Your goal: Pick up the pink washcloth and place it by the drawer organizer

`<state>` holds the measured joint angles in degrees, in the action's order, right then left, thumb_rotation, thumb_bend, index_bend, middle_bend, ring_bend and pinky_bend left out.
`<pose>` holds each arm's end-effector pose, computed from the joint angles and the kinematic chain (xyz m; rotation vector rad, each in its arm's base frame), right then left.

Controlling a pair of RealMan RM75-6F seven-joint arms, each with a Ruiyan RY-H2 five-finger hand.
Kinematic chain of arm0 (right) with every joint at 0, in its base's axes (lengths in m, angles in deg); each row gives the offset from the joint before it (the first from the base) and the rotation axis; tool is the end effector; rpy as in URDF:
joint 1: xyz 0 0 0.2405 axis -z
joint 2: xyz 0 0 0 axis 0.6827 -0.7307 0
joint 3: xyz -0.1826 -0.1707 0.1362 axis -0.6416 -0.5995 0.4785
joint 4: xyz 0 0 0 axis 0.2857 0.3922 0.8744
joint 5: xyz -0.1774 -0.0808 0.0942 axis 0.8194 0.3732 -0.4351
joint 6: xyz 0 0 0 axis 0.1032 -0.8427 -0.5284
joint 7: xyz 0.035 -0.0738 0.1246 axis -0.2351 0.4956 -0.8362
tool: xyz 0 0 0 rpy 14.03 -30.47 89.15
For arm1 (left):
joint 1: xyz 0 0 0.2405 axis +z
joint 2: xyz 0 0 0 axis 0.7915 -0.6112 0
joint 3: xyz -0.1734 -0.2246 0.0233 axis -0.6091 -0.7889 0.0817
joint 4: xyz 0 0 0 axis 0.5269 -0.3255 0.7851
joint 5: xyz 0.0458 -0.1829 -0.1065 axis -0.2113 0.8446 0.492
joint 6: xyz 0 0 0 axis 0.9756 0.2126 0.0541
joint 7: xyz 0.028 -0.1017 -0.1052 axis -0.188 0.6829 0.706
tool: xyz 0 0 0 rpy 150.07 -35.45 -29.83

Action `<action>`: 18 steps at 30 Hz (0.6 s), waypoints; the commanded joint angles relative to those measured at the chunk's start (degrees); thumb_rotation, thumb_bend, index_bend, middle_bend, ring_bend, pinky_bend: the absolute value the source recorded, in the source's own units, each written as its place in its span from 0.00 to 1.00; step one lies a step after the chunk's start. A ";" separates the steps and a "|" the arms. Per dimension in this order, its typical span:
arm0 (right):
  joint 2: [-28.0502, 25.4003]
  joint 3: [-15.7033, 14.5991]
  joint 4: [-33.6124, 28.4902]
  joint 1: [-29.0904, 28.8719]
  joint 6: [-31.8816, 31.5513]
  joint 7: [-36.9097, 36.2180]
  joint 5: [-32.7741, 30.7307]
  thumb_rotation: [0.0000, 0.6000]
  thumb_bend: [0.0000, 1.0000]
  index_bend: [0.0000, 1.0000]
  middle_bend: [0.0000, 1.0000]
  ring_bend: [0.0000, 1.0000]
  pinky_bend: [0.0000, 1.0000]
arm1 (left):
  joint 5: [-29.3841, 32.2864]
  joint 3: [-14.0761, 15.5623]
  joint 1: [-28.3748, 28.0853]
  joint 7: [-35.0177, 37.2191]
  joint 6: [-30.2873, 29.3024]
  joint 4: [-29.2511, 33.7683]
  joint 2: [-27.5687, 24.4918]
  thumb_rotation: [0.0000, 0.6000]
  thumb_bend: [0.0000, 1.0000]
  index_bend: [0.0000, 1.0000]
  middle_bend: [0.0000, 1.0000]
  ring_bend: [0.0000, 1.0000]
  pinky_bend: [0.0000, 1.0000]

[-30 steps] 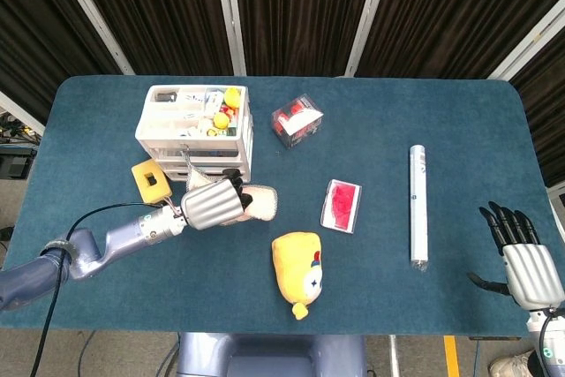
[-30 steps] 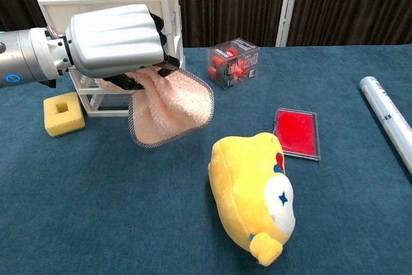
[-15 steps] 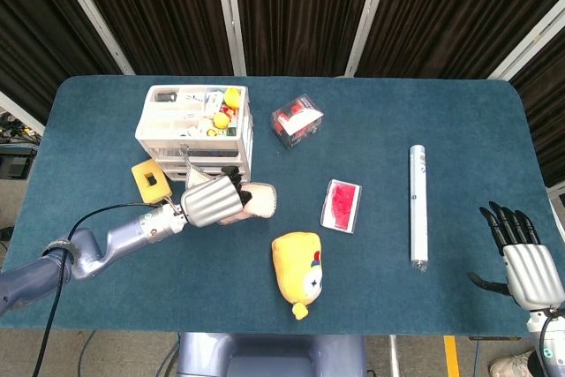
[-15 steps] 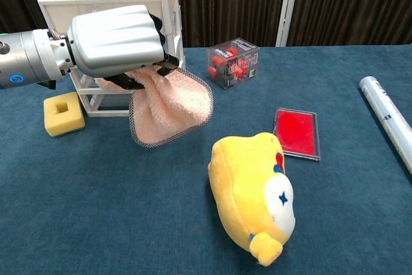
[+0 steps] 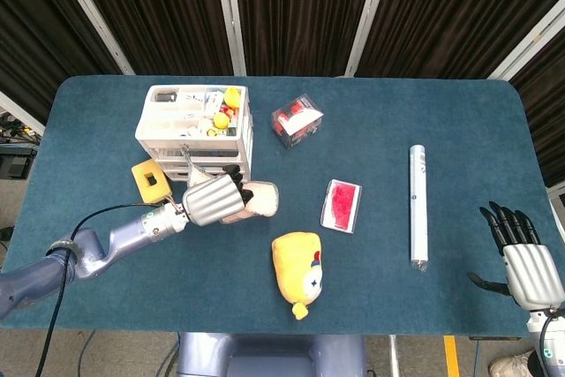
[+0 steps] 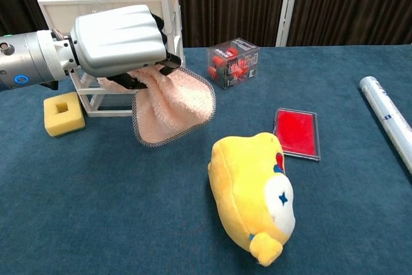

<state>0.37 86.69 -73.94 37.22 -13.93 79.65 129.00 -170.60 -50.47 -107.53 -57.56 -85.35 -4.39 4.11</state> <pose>-0.3421 -0.1916 0.1732 1.4610 -0.9042 0.9026 -0.1249 0.3987 -0.0069 -2.1865 0.4800 -0.9623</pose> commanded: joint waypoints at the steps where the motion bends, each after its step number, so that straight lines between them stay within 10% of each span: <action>1: -0.01 0.00 0.00 0.00 0.02 -0.01 -0.01 1.00 0.00 0.00 0.00 0.00 0.00 | 0.08 0.19 0.09 -0.07 0.03 -0.07 0.08 1.00 0.72 0.96 0.80 0.66 0.53; 18: -0.06 -0.01 -0.10 -0.02 0.11 -0.05 -0.08 1.00 0.00 0.00 0.00 0.00 0.00 | 0.67 1.10 0.85 0.08 -0.65 -1.41 1.04 1.00 0.66 0.95 0.78 0.64 0.53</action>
<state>0.31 86.68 -74.04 37.20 -13.82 79.60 128.93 -170.02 -49.34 -106.69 -57.49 -86.03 -5.74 5.07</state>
